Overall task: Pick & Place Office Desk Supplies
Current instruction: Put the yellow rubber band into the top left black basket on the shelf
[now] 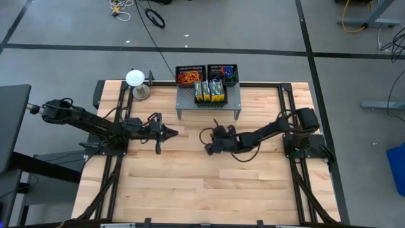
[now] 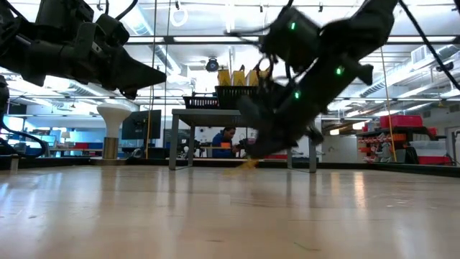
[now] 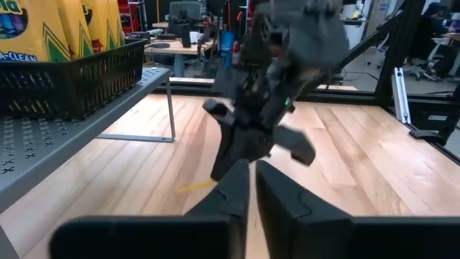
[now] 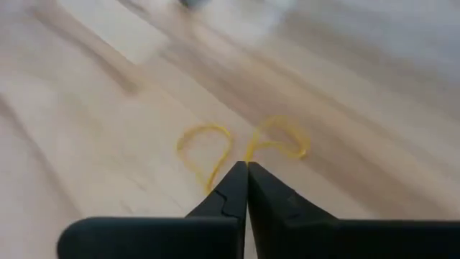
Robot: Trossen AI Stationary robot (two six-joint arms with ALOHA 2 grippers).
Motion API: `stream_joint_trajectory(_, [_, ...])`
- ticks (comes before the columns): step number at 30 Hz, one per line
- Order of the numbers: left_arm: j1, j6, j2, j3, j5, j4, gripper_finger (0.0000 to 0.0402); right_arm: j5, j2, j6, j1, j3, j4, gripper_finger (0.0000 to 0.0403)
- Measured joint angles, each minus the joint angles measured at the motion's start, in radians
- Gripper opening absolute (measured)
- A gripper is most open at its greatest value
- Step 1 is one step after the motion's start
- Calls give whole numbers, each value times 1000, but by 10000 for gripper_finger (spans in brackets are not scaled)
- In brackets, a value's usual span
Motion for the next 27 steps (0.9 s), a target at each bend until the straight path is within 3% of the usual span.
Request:
stream_joint_trajectory(7, [-1,-5,49,34,48,-25,112,22,-46,-226,81,0,186,6])
stream_joint_trajectory(16, [-46,119,294,203,57,-84,207,19,-47,-443,118,0,404,4])
stream_joint_trajectory(21, [-72,211,391,276,-43,-83,224,13,-47,-482,130,0,423,4])
stream_joint_trajectory(27, [-87,306,437,324,-82,-116,211,10,-47,-517,149,0,467,4])
